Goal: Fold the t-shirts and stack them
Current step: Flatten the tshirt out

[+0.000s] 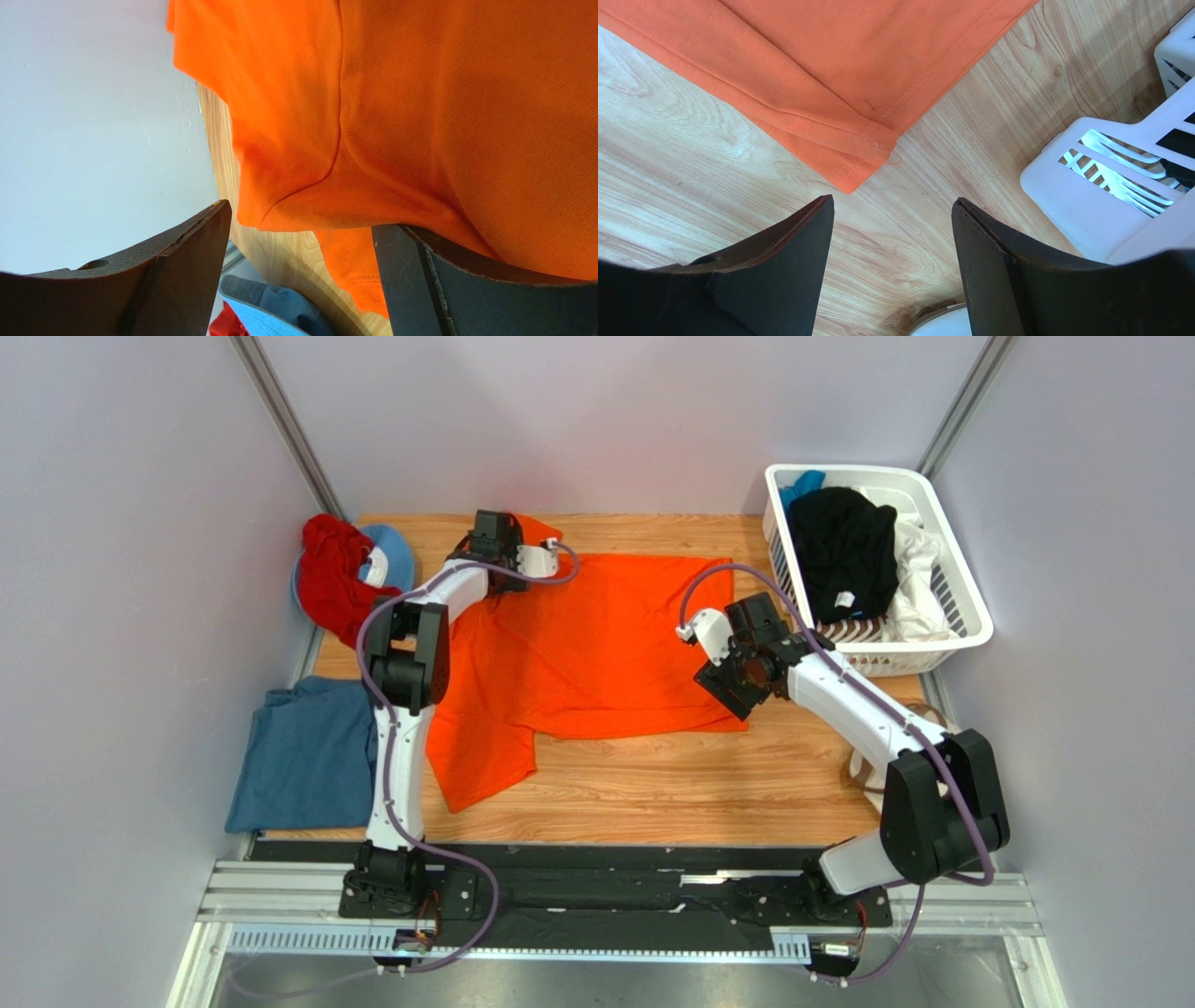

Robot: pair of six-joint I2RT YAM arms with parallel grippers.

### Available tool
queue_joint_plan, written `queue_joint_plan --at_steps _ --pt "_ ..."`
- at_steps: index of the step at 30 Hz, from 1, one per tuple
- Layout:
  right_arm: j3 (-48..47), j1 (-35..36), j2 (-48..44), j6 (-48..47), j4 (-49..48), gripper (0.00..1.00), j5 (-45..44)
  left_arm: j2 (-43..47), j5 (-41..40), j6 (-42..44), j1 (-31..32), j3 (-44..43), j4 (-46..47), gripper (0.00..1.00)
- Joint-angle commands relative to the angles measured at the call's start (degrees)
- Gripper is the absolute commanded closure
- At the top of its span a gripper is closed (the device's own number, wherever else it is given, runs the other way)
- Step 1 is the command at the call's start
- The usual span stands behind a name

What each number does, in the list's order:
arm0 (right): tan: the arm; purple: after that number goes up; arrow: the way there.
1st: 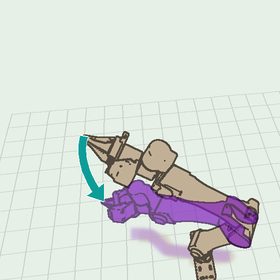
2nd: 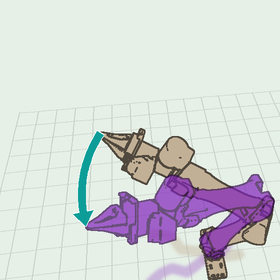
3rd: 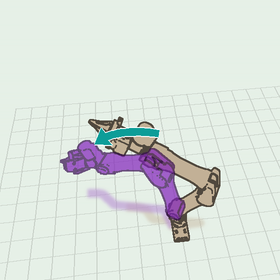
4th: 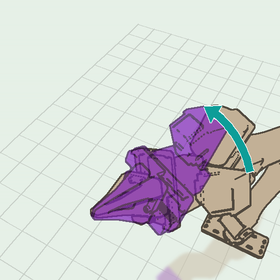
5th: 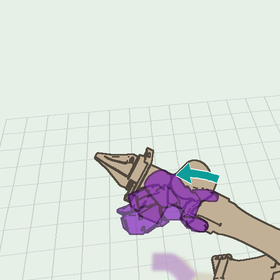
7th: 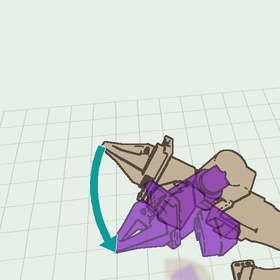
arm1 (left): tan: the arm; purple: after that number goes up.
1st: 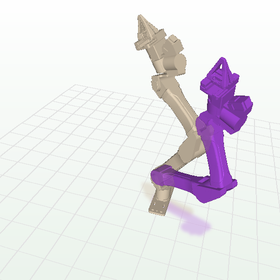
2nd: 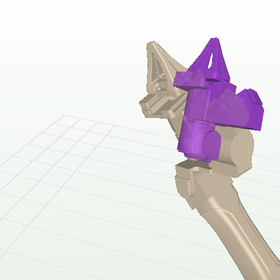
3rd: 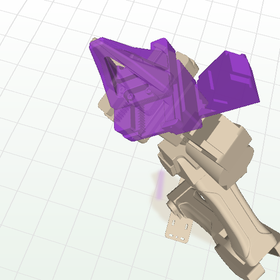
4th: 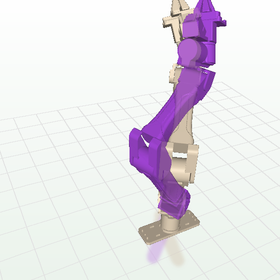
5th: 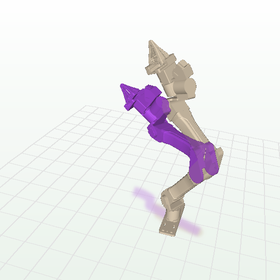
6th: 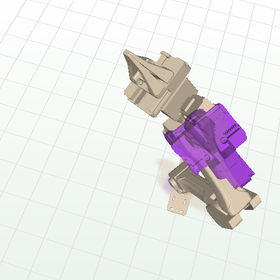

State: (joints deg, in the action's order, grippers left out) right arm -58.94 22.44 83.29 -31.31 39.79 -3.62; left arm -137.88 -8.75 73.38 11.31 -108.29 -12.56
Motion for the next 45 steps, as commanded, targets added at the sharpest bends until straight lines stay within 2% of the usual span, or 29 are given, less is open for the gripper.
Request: queue_joint_plan --at_steps 1,18,28,34,40,41,44,45 --pt "-2.0 0.2 0.4 0.3 -0.9 0.33 -0.4 -1.1 0.8 -0.6 0.3 -1.4 -1.2 0.18" --pt "0.1 0.3 -1.6 0.1 -1.8 0.33 -0.8 2.2 -3.0 2.0 -3.1 3.6 0.4 0.18" --pt "-0.8 0.3 -1.0 0.4 -2.3 0.33 -1.4 3.4 -3.8 1.3 -3.9 4.6 4.6 0.18" --pt "-4.4 0.2 1.8 0.5 -10.5 0.33 -6.0 5.8 -4.2 0.9 -3.9 6.7 7.6 0.17" --pt "-13.0 -0.1 10.5 0.3 -23.8 0.33 -11.7 8.2 -4.2 -0.2 -3.9 10.1 10.8 0.15" --pt "-14.1 -0.3 12.8 0.2 -26.8 0.33 -12.3 8.7 -4.2 -0.3 -3.9 11.2 11.3 0.1" --pt "-19.1 -1.0 17.2 0.5 -29.1 0.32 -13.3 10.3 -3.8 -1.2 -3.9 13.0 12.6 0.08" --pt "-20.5 -1.5 18.4 0.7 -29.2 0.32 -13.3 11.1 -3.6 -2.2 -3.9 13.2 13.9 0.04"
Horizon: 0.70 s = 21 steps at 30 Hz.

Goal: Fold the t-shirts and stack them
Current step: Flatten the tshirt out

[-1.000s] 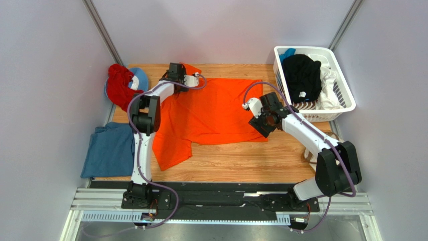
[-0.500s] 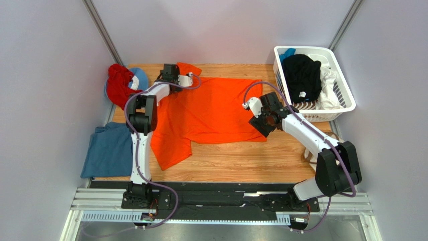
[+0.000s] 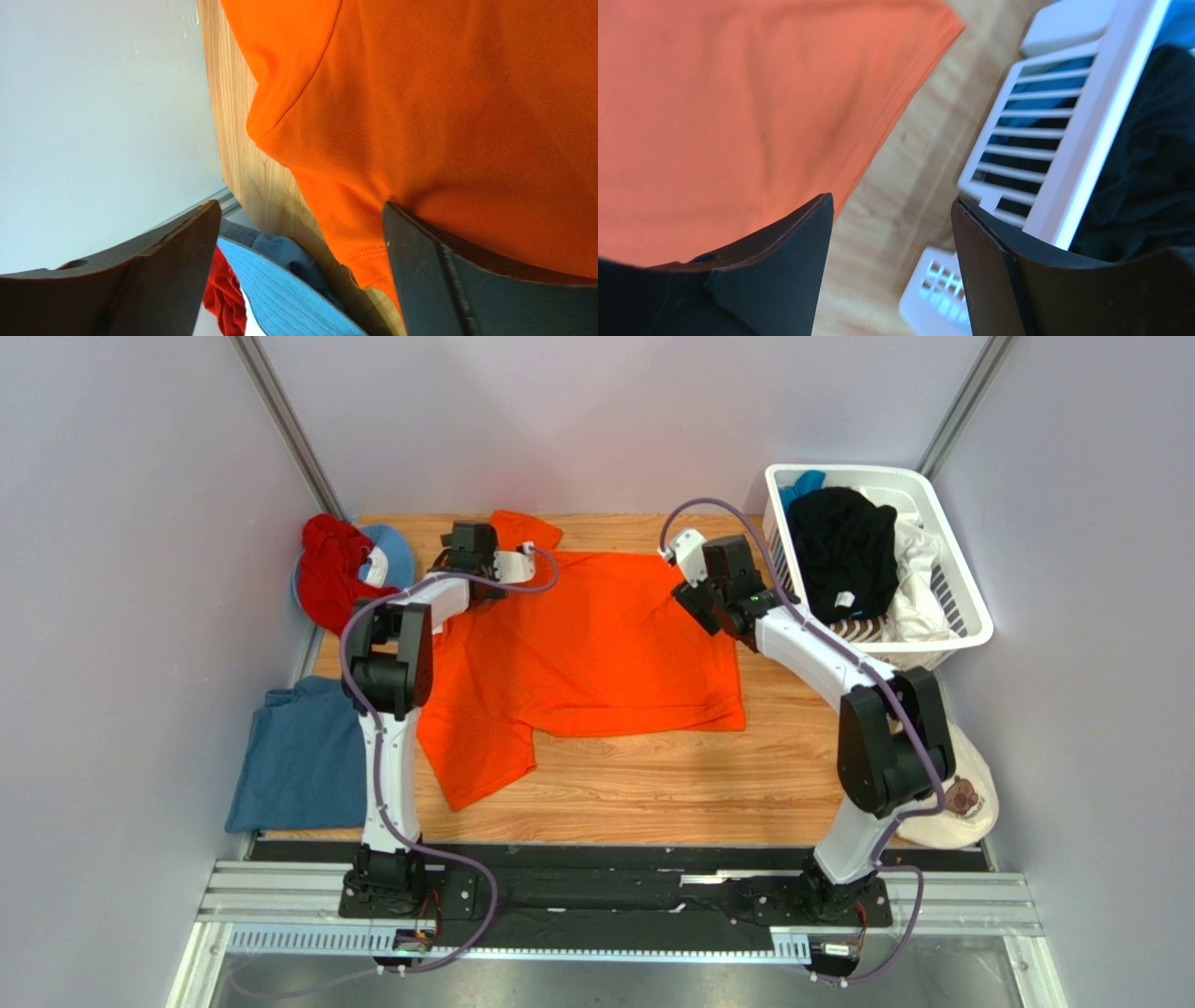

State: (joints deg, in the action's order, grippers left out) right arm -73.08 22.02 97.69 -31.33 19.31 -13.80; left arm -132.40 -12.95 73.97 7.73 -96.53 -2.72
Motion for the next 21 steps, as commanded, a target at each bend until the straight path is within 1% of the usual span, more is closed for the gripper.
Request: queue_joint_plan --at_steps 1,4,7,10,11,13,14,15,17,19,21 --pt "-8.5 -1.3 6.2 0.9 -8.7 0.32 -3.2 6.1 0.6 -3.0 -0.3 1.7 4.6 0.02" --pt "-10.6 -1.7 9.9 0.5 -8.5 0.32 -3.4 7.9 0.5 -3.9 -0.3 3.4 7.6 0.01" --pt "-11.6 -1.7 11.5 0.3 -6.9 0.32 -2.7 10.2 0.3 -4.8 -0.3 5.4 9.3 0.01" --pt "-10.4 -1.8 10.1 0.8 -2.1 0.33 0.4 13.4 0.6 -5.8 -0.3 8.4 9.1 0.01" --pt "-9.8 -1.7 9.3 0.6 -0.4 0.33 3.2 15.7 0.8 -6.1 -0.3 9.2 8.5 0.01" --pt "-8.0 -1.7 6.9 0.6 4.3 0.33 4.7 18.3 2.0 -7.3 -0.3 12.3 5.5 0.01" --pt "-7.2 -1.7 6.0 0.0 6.2 0.34 6.4 21.4 2.5 -8.6 0.0 13.6 4.3 0.01" --pt "-5.7 -1.7 5.1 -0.4 7.9 0.34 7.2 23.2 4.1 -9.0 0.2 15.0 0.8 0.01" --pt "-3.7 -1.7 2.0 -1.8 13.1 0.35 9.8 28.6 6.3 -10.9 0.7 19.3 -2.4 0.01" --pt "-1.0 -1.6 -1.1 -3.0 18.1 0.37 11.2 31.9 8.9 -11.7 1.1 23.2 -7.5 0.01" --pt "0.6 -1.6 -2.9 -4.7 21.3 0.38 12.2 36.2 10.9 -13.0 2.2 25.5 -12.2 0.01"
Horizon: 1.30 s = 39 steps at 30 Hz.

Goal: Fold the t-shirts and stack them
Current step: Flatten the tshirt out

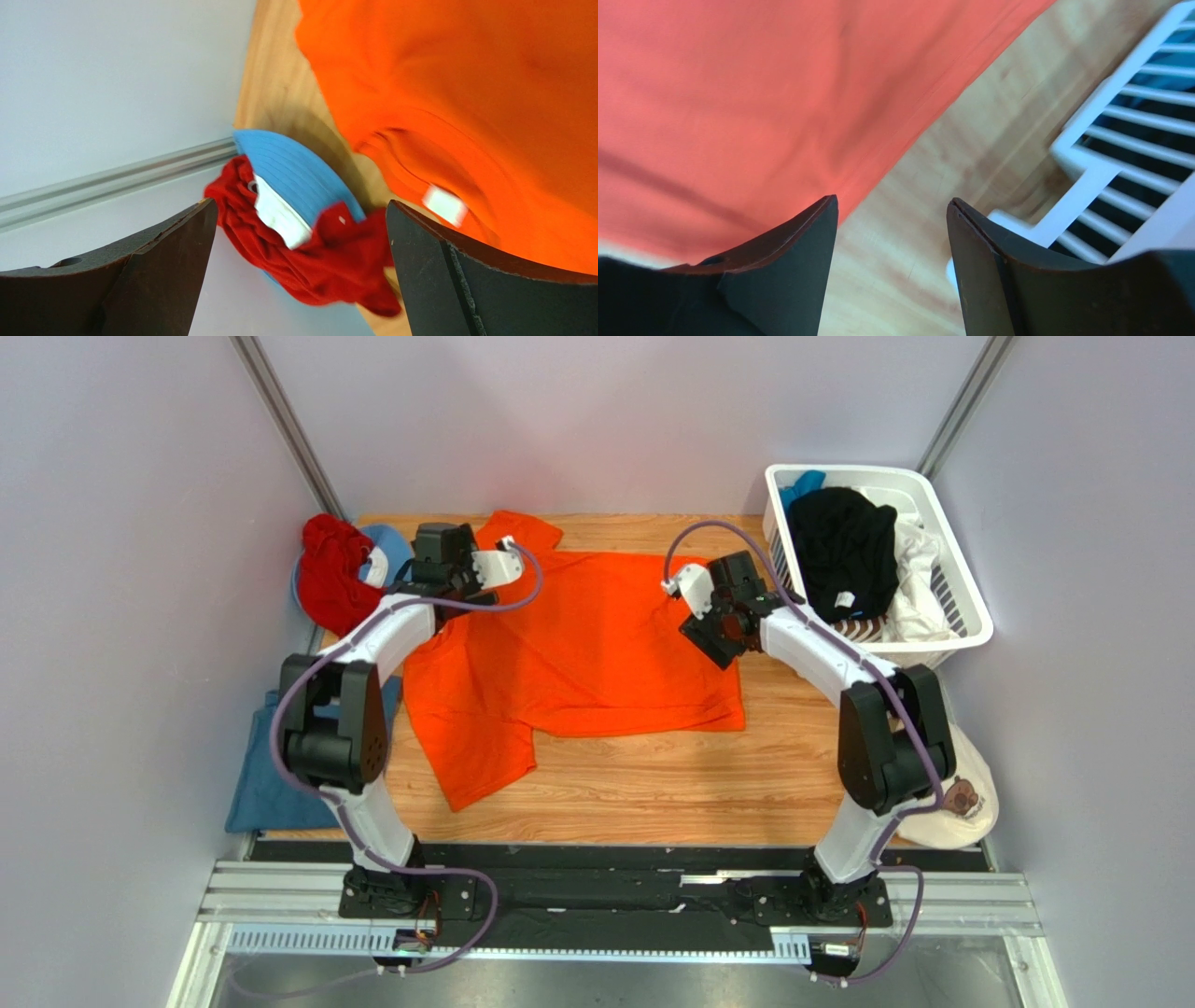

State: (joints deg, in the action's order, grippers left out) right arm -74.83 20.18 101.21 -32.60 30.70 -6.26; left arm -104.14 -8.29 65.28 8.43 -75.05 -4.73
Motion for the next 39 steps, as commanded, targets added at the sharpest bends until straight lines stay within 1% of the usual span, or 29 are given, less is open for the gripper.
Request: queue_joint_plan --at_steps 1,4,5,8,12,17,22,28,34,39 --pt "3.7 0.2 -8.3 -4.0 12.4 0.38 4.7 9.3 6.9 -4.5 1.9 6.2 -11.4 0.01" --pt "6.0 0.1 -11.1 -5.3 16.2 0.39 5.5 14.4 9.6 -5.9 2.7 10.3 -14.6 0.01" --pt "6.4 0.1 -11.6 -5.5 17.0 0.4 7.4 16.6 10.3 -6.4 3.0 11.1 -15.2 0.01" --pt "7.8 0.4 -12.3 -6.2 18.6 0.42 8.5 20.0 12.5 -6.8 3.5 14.0 -18.2 0.01" --pt "9.1 0.3 -11.1 -7.1 18.3 0.51 9.6 22.9 14.5 -6.8 4.0 17.2 -21.2 0.01" --pt "8.4 0.3 -7.4 -8.0 17.6 0.52 10.8 26.1 14.7 -7.0 4.1 20.9 -21.5 0.01" --pt "7.2 0.2 -4.2 -8.6 16.8 0.52 11.7 26.6 13.6 -6.2 4.1 22.6 -21.6 0.01" --pt "6.1 0.2 -1.2 -9.1 15.4 0.51 10.7 26.2 13.1 -5.9 4.1 22.7 -21.5 0.01" --pt "5.8 0.2 -1.2 -9.0 14.0 0.46 9.4 25.0 12.9 -5.6 4.1 22.5 -21.0 0.01" --pt "4.9 0.1 -1.8 -8.8 13.5 0.44 8.8 24.1 12.3 -5.4 4.1 22.5 -20.5 0.01"
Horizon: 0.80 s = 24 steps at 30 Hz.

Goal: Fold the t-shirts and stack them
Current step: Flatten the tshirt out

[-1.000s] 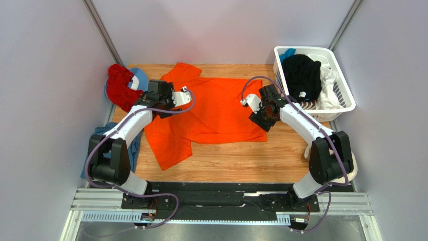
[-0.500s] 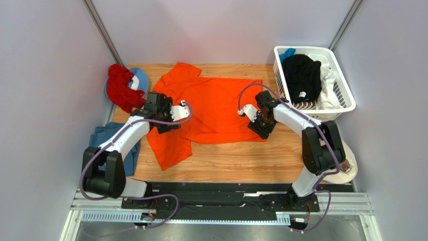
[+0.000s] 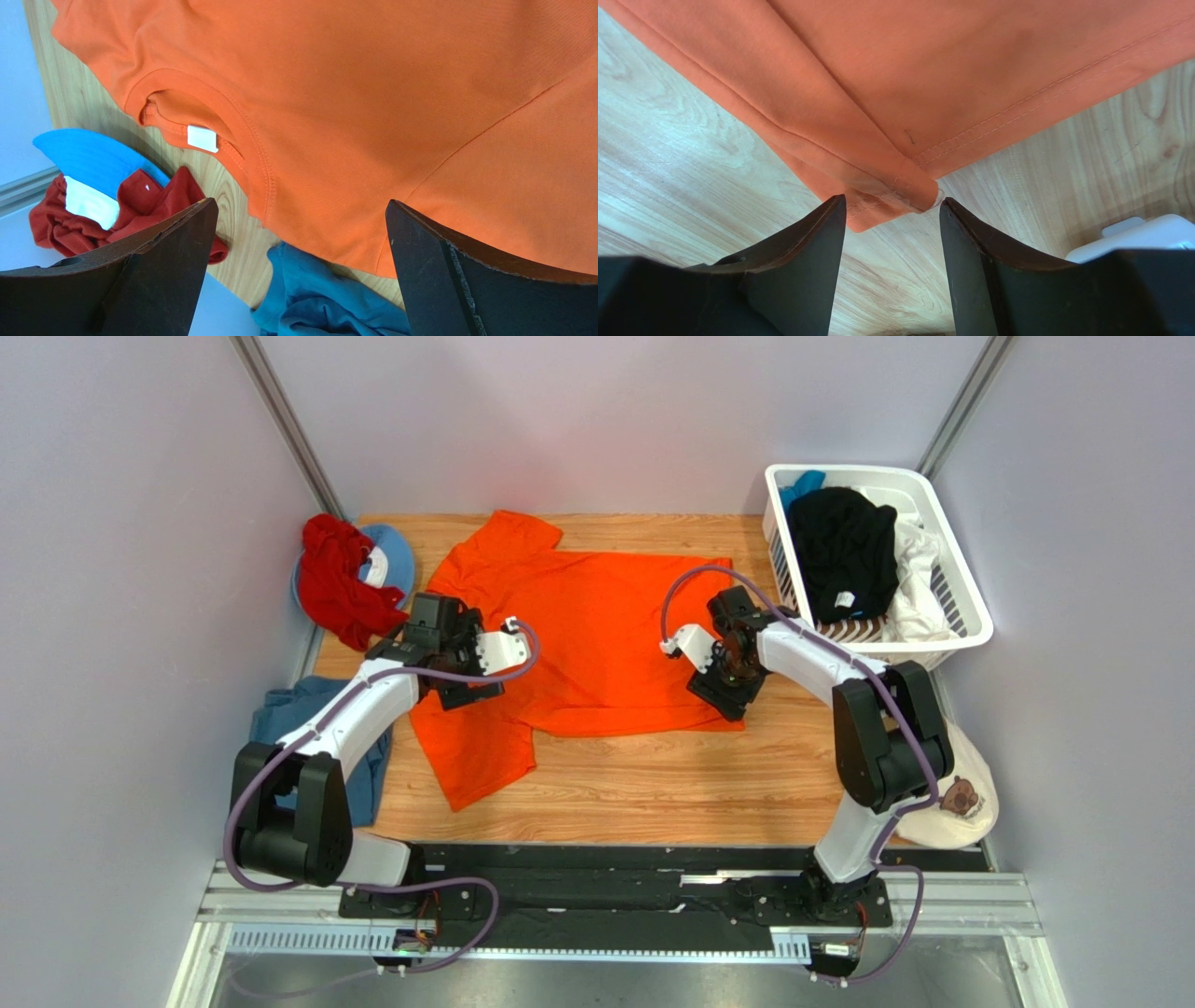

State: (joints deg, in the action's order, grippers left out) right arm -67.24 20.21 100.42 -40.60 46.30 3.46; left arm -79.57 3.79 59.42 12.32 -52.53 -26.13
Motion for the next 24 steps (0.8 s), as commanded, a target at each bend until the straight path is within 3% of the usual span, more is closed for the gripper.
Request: queue_joint_plan --at_steps 1,10,24 --pt "-2.9 0.1 -0.9 -0.9 -2.1 0.43 -0.9 -0.6 0.3 0.4 0.3 0.0 1.0 0.01" --pt "-3.9 0.0 2.1 -1.1 -2.4 0.48 -0.3 -0.5 -0.4 1.0 0.3 0.8 1.7 0.01" --pt "-3.2 0.1 2.1 -0.5 -2.9 0.91 0.1 -0.1 -0.9 0.7 0.3 2.3 2.3 0.01"
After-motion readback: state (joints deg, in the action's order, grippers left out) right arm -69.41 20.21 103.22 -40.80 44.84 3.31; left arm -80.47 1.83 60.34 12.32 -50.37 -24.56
